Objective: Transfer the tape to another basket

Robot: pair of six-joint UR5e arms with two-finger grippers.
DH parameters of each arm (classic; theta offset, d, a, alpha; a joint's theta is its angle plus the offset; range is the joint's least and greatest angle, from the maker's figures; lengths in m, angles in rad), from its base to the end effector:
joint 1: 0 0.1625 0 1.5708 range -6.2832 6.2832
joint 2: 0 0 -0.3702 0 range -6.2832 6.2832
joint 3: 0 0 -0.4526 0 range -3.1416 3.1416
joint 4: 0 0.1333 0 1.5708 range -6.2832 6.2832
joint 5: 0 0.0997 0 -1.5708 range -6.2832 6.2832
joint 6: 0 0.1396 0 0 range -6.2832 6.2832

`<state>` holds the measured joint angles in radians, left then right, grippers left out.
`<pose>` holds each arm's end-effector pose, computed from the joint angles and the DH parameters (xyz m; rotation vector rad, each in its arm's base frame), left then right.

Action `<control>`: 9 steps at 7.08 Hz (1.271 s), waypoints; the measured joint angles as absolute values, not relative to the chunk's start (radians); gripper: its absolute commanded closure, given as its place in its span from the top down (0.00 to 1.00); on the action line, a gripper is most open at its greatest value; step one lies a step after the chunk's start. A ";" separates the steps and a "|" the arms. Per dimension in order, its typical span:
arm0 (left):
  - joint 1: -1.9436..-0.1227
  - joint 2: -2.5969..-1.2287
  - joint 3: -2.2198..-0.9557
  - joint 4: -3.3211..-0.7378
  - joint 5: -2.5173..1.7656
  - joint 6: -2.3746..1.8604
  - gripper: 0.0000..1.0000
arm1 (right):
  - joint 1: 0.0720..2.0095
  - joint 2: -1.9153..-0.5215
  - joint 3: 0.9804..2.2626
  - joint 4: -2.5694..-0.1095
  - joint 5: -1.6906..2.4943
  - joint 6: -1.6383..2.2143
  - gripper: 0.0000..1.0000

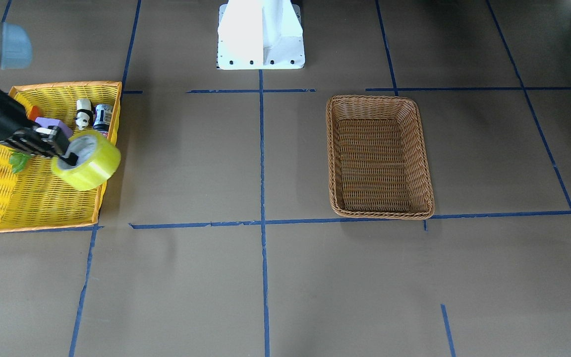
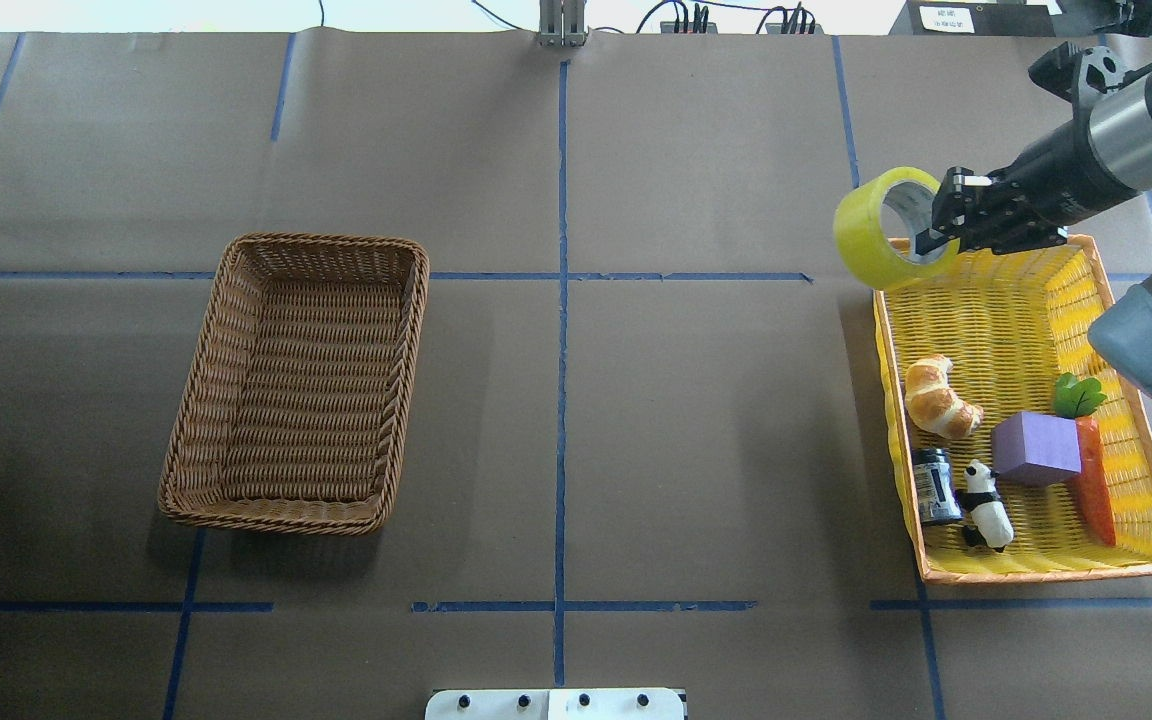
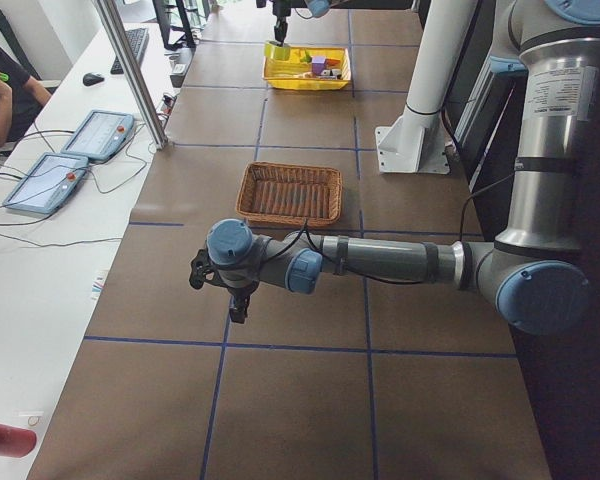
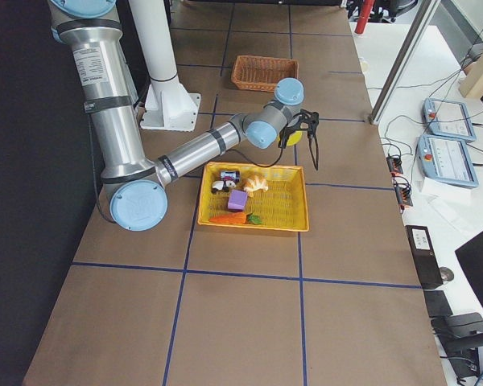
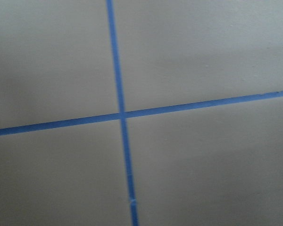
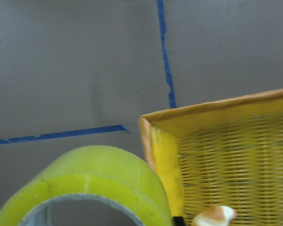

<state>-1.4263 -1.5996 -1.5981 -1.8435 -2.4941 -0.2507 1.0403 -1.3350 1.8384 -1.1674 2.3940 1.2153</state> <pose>0.0624 -0.5812 0.5547 0.1194 0.9559 0.0539 -0.2866 -0.5497 0.2841 -0.0373 -1.1409 0.2362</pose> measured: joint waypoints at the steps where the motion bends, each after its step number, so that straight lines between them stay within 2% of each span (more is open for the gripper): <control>1: -1.369 -1.602 -1.621 -1.957 -2.520 -0.435 1.00 | 1.012 -1.322 1.837 -1.067 2.394 1.353 0.00; 4: -1.200 -1.684 -1.650 -2.332 -2.621 -1.017 1.00 | 0.935 -1.311 1.835 -0.736 2.378 1.721 0.01; 9: -1.043 -1.807 -1.711 -2.794 -2.538 -1.787 1.00 | 0.760 -1.310 1.828 -0.293 2.144 2.001 0.01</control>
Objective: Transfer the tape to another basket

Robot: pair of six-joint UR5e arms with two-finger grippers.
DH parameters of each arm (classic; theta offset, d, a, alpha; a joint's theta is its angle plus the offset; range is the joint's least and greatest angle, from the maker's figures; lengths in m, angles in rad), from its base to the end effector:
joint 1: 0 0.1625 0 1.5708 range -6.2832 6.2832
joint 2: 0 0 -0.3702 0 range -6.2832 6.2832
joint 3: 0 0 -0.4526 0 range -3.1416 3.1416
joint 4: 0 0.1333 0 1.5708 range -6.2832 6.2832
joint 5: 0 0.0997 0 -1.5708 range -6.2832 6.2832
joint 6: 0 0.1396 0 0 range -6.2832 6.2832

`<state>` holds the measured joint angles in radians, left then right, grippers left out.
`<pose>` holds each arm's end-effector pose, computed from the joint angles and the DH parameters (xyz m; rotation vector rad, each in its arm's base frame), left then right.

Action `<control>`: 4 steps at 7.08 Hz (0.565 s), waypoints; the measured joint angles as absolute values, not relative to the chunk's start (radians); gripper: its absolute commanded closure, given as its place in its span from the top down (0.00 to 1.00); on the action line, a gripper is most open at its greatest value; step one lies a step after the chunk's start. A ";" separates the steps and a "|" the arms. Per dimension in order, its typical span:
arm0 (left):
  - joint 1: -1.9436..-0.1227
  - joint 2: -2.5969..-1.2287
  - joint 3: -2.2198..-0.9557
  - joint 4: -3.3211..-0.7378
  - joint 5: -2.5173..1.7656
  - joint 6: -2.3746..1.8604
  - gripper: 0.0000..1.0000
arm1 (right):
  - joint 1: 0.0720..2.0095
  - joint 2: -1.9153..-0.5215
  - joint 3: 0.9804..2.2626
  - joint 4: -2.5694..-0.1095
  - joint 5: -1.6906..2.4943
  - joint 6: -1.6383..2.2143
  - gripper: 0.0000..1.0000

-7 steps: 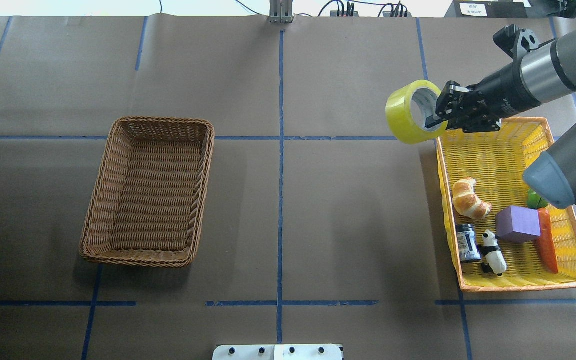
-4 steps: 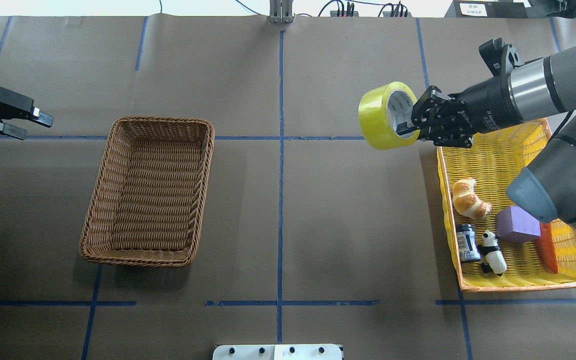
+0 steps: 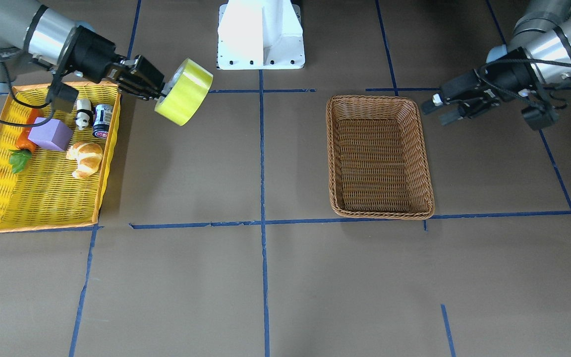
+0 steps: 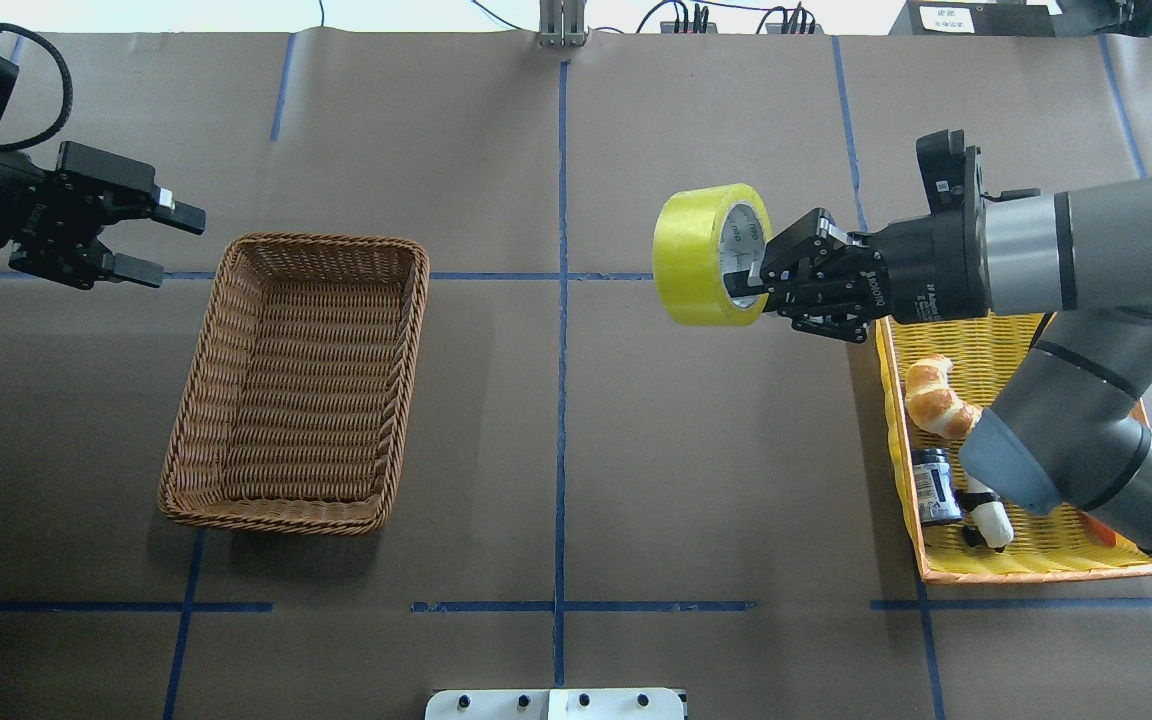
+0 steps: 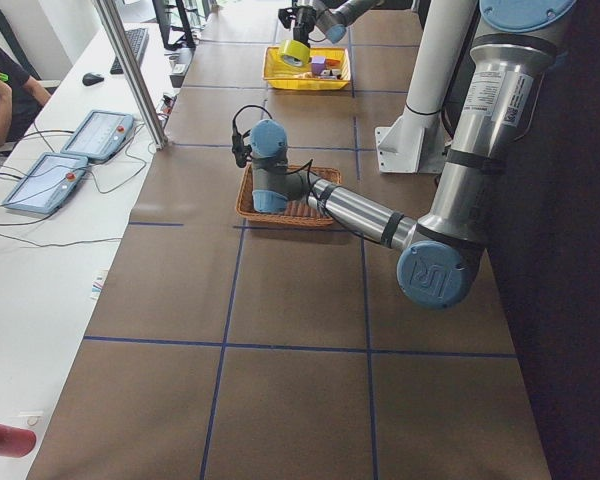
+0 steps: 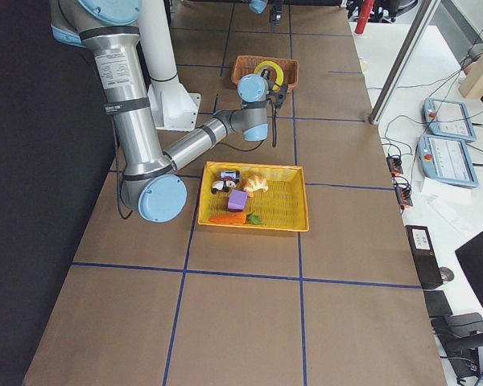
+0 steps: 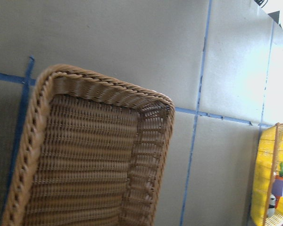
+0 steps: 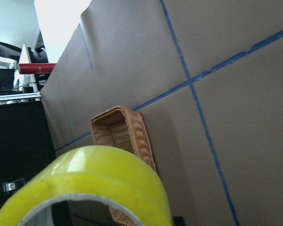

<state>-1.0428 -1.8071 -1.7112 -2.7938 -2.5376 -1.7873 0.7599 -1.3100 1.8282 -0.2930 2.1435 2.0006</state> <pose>0.2783 -0.5137 0.2540 -0.0929 1.5884 -0.2095 -0.3813 -0.4418 0.1726 -0.1159 -1.7689 0.3498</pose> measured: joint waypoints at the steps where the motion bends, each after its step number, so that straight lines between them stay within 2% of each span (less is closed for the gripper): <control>1: -0.990 -1.815 -1.743 -2.864 -2.476 -1.913 1.00 | 0.714 -1.310 1.828 -0.222 2.080 2.019 0.01; 4: -0.809 -1.824 -1.872 -3.091 -2.194 -2.338 1.00 | 0.595 -1.310 1.828 -0.059 1.983 2.031 0.01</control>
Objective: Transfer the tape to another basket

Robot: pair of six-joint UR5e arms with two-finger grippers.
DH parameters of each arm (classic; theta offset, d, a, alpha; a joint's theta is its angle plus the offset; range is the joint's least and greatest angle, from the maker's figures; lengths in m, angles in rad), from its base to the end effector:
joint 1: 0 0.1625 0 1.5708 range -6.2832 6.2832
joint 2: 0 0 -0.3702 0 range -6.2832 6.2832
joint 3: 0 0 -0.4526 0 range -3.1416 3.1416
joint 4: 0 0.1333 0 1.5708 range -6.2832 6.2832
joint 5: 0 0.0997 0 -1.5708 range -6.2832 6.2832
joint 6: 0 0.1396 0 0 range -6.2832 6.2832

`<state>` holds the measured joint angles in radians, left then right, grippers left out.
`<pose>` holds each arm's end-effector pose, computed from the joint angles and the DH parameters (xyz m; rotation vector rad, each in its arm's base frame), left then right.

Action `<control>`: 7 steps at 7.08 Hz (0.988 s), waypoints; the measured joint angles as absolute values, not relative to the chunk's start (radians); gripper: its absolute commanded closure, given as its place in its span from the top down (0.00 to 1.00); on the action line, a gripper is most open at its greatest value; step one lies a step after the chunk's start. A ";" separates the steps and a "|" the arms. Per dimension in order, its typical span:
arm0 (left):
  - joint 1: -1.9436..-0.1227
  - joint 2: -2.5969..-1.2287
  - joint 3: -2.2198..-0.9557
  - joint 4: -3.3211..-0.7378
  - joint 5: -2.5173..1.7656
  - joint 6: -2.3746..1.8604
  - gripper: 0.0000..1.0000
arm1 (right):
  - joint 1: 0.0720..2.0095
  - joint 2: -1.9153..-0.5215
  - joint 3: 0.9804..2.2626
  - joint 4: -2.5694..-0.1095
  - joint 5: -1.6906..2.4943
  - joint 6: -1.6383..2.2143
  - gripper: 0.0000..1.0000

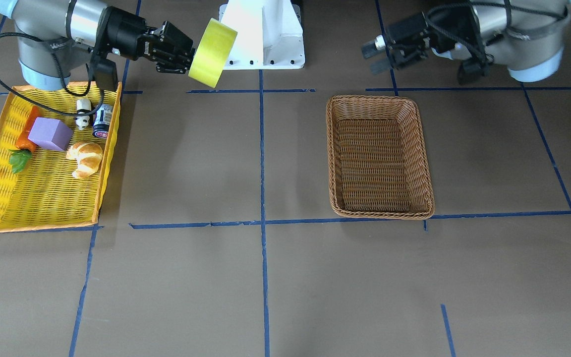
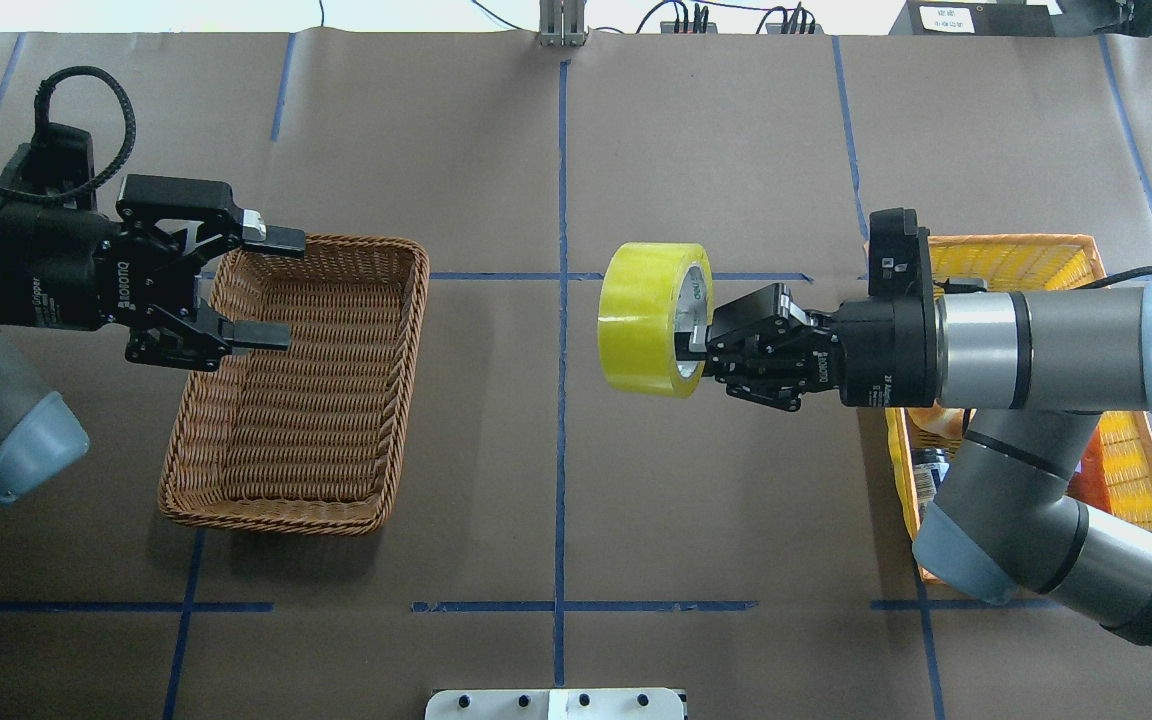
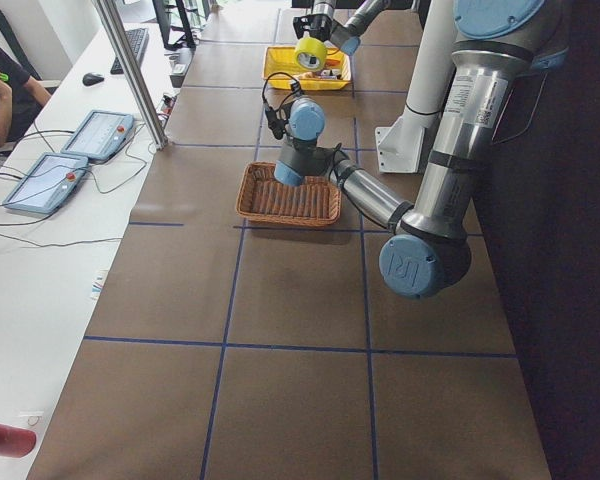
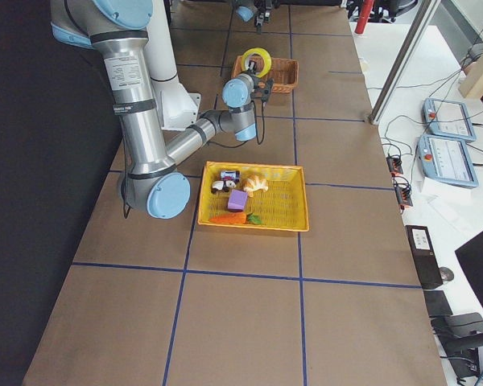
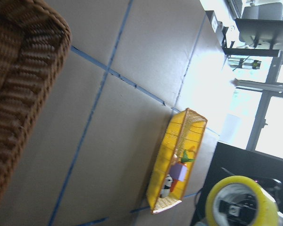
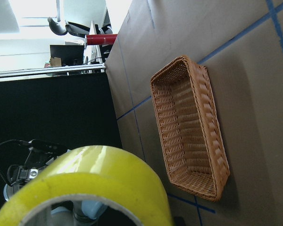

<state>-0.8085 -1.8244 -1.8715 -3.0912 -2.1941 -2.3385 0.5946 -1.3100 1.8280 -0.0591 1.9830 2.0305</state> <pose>0.3277 -0.4183 0.1406 -0.3324 1.9650 -0.3750 -0.4199 -0.3773 0.1500 -0.1233 -1.9944 0.2613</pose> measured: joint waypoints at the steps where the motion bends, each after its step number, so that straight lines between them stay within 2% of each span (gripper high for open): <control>1: -0.742 -1.845 -1.895 -3.128 -2.113 -2.413 1.00 | 0.557 -1.310 1.831 -0.022 1.979 2.032 0.01; 3: -0.630 -1.893 -1.907 -3.148 -2.004 -2.453 1.00 | 0.481 -1.310 1.836 0.058 1.978 2.033 0.02; 7: -0.539 -1.935 -1.905 -3.150 -1.956 -2.457 1.00 | 0.400 -1.290 1.835 0.131 1.975 2.030 0.02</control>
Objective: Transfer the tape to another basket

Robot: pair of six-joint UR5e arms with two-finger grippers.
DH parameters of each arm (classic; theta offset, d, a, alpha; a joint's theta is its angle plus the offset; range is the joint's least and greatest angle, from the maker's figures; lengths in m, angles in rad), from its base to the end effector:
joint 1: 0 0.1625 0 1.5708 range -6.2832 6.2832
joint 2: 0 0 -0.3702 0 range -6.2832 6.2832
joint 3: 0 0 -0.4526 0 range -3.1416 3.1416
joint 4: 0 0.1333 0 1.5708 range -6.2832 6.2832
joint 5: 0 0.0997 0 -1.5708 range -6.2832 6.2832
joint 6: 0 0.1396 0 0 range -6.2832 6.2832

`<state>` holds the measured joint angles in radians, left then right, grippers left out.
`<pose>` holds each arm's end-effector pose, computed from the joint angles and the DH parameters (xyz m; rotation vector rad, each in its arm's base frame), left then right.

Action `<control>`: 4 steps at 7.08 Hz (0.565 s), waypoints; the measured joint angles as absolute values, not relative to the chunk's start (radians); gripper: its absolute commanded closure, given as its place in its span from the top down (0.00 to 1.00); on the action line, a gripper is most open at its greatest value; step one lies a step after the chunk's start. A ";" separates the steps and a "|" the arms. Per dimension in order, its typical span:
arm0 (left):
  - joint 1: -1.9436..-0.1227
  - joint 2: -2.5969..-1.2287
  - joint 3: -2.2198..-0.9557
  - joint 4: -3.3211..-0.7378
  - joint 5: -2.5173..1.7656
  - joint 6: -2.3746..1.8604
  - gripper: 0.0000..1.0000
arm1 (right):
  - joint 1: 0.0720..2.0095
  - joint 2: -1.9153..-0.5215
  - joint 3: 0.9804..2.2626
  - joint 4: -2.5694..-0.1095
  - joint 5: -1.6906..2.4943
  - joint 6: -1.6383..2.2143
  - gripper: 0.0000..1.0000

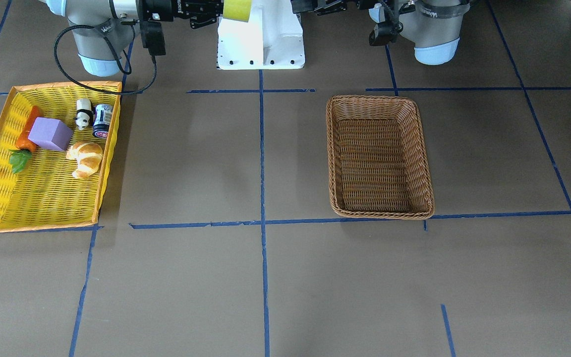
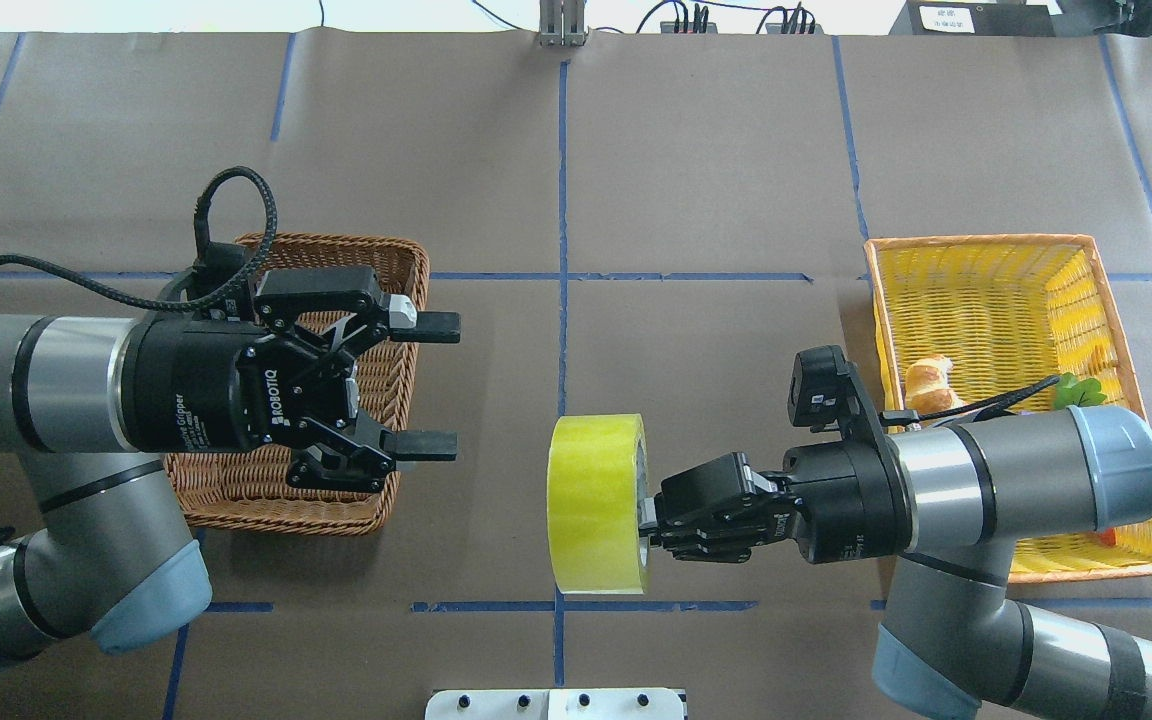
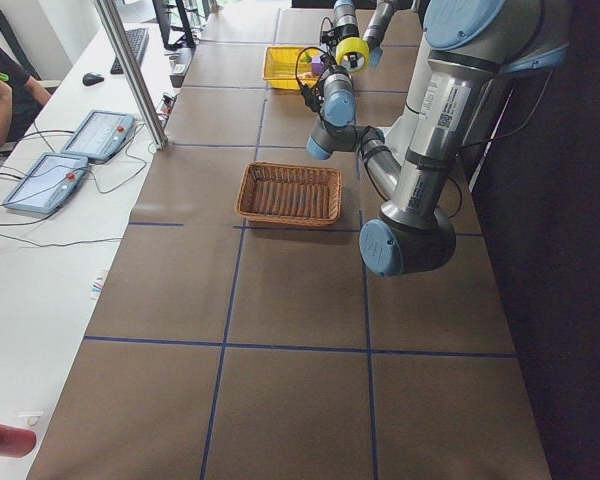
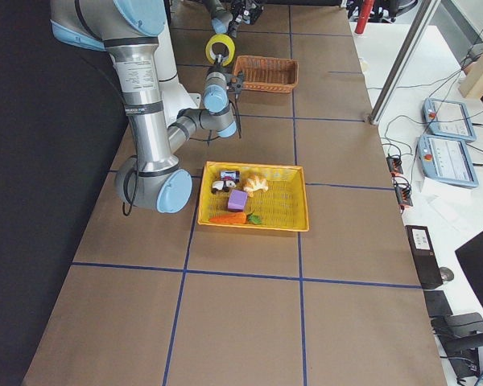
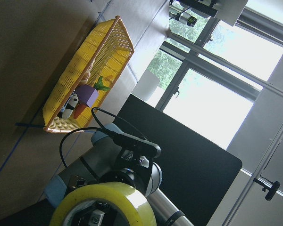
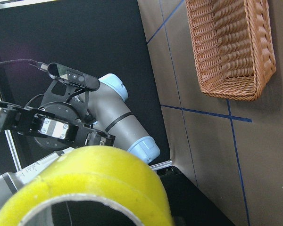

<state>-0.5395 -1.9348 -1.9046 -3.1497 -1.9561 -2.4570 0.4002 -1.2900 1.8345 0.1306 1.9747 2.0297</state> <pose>0.3981 -0.3326 0.0578 -0.5821 2.1607 -0.3439 -0.4554 -0.2778 0.1257 -0.2774 -2.1655 0.0303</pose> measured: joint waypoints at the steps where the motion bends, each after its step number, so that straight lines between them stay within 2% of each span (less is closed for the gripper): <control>1: -0.509 -1.945 -1.901 -3.150 -1.942 -2.456 1.00 | 0.397 -1.284 1.833 0.131 1.970 2.030 0.02; 4: -0.434 -1.987 -1.886 -3.149 -1.881 -2.449 1.00 | 0.386 -1.278 1.825 0.130 1.949 2.029 0.02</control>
